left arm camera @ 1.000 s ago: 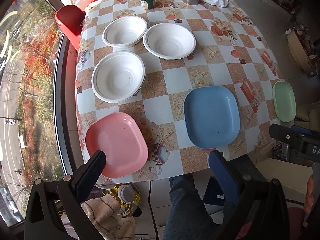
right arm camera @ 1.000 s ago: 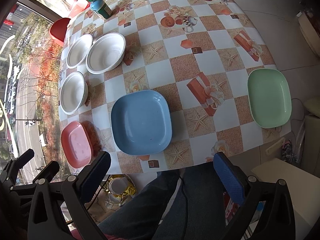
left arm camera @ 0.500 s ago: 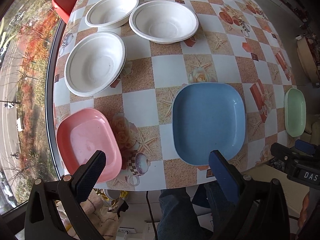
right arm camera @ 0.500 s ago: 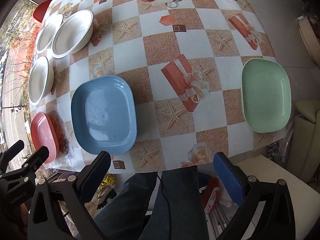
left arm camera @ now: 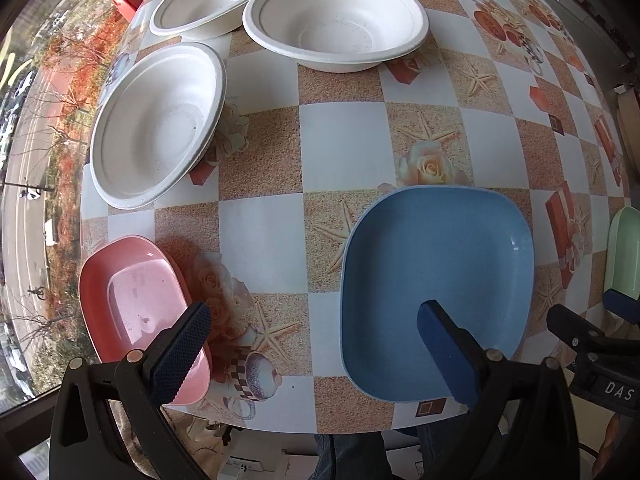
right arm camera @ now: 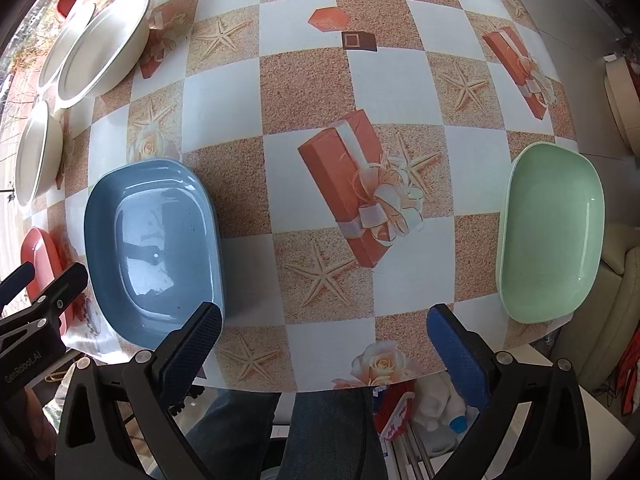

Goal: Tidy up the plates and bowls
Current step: 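Move the right tool to the blue plate and close on its rim, then carry the blue plate with the right tool and lower it onto the pink plate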

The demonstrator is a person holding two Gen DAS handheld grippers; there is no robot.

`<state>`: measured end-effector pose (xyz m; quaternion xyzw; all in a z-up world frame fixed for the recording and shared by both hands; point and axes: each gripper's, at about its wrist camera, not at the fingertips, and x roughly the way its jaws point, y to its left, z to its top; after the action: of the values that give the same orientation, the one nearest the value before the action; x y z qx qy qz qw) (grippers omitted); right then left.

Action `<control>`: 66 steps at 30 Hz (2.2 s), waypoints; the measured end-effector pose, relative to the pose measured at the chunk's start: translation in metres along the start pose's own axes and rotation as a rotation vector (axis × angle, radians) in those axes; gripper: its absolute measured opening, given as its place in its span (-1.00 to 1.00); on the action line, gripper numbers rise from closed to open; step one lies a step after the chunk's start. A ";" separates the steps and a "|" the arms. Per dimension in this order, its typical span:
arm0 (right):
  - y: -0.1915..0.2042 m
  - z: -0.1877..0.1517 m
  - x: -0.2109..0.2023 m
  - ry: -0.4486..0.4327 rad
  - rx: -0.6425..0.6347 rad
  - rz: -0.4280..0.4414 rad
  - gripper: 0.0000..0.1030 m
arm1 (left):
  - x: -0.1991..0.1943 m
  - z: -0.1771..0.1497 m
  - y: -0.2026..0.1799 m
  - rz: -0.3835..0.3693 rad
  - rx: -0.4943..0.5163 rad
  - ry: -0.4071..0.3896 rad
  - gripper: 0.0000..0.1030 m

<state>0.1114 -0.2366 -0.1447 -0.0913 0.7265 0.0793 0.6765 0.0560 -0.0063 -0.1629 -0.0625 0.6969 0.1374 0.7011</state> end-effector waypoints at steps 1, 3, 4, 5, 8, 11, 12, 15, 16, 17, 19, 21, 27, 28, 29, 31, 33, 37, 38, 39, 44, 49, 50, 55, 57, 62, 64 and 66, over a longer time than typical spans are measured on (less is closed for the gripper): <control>0.000 0.002 0.002 0.000 -0.007 0.001 1.00 | 0.003 0.000 0.000 0.005 -0.004 -0.003 0.99; 0.001 0.005 0.007 0.007 -0.011 0.006 1.00 | 0.008 0.000 0.001 0.012 -0.010 -0.004 0.99; 0.001 0.007 0.010 0.009 -0.011 0.012 1.00 | 0.012 0.001 0.002 0.013 -0.012 -0.002 0.99; 0.002 0.010 0.013 0.008 -0.013 0.012 1.00 | 0.015 0.001 0.002 0.014 -0.013 0.003 0.99; 0.005 0.010 0.019 0.009 -0.031 0.016 1.00 | 0.022 0.001 0.004 0.023 -0.019 0.008 0.98; 0.012 0.015 0.030 0.003 -0.037 0.023 1.00 | 0.030 0.000 0.007 0.038 -0.011 0.018 0.95; 0.014 0.016 0.033 0.002 -0.042 0.022 1.00 | 0.034 -0.001 0.008 0.037 -0.009 0.022 0.95; 0.022 0.018 0.044 -0.001 -0.067 0.010 1.00 | 0.041 -0.004 0.010 0.037 -0.001 0.036 0.89; 0.024 0.018 0.047 0.000 -0.076 0.007 1.00 | 0.042 -0.004 0.011 0.025 -0.003 0.031 0.88; 0.026 0.019 0.050 0.000 -0.082 0.009 1.00 | 0.043 -0.004 0.014 0.016 -0.007 0.028 0.88; 0.031 0.023 0.057 0.004 -0.094 0.018 1.00 | 0.044 -0.005 0.016 0.010 -0.011 0.030 0.88; 0.034 0.021 0.066 0.007 -0.099 0.031 1.00 | 0.045 -0.008 0.019 -0.002 -0.014 0.028 0.88; 0.040 0.012 0.071 -0.030 -0.074 0.036 1.00 | 0.044 -0.013 0.026 -0.023 -0.023 0.026 0.88; 0.041 0.012 0.072 -0.036 -0.076 0.036 1.00 | 0.044 -0.013 0.027 -0.028 -0.024 0.027 0.88; 0.030 0.011 0.060 -0.032 -0.074 0.036 1.00 | 0.040 -0.008 0.020 -0.036 -0.024 0.032 0.86; 0.029 0.008 0.057 -0.005 -0.086 0.035 1.00 | 0.039 -0.009 0.019 -0.048 -0.023 0.031 0.80; 0.027 0.011 0.052 0.017 -0.085 0.040 1.00 | 0.032 -0.007 0.008 -0.070 -0.027 0.036 0.68; 0.040 0.015 0.048 -0.005 -0.103 0.056 0.65 | 0.027 -0.009 -0.004 -0.103 -0.034 0.049 0.37; 0.045 0.012 0.045 -0.011 -0.117 0.065 0.57 | 0.027 -0.009 -0.006 -0.102 -0.031 0.050 0.32; 0.050 0.011 0.044 -0.013 -0.132 0.073 0.39 | 0.026 -0.009 -0.009 -0.102 -0.027 0.050 0.29; 0.066 0.004 0.045 -0.020 -0.163 0.054 0.00 | 0.023 -0.010 -0.018 -0.112 0.000 0.047 0.02; 0.075 0.001 0.043 -0.009 -0.148 0.134 -0.56 | 0.020 -0.008 -0.028 -0.114 0.051 0.054 -0.18; 0.079 -0.001 0.043 -0.007 -0.159 0.140 -0.57 | 0.020 -0.008 -0.029 -0.117 0.052 0.056 -0.18; 0.093 -0.009 0.048 0.016 -0.137 0.136 -0.57 | 0.020 -0.017 -0.032 -0.122 0.070 0.070 -0.18; 0.095 -0.014 0.049 0.029 -0.132 0.144 -0.57 | 0.019 -0.020 -0.032 -0.121 0.078 0.074 -0.18; 0.104 -0.025 0.052 0.053 -0.134 0.142 -0.58 | 0.021 -0.023 -0.025 -0.118 0.097 0.084 -0.18; 0.109 -0.031 0.055 0.059 -0.134 0.145 -0.58 | 0.021 -0.025 -0.024 -0.116 0.105 0.087 -0.18; 0.117 -0.042 0.063 0.059 -0.143 0.138 -0.57 | 0.022 -0.027 -0.022 -0.113 0.114 0.086 -0.18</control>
<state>0.0379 -0.1347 -0.2055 -0.0913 0.7432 0.1746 0.6394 0.0362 -0.0321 -0.1879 -0.0676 0.7284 0.0549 0.6796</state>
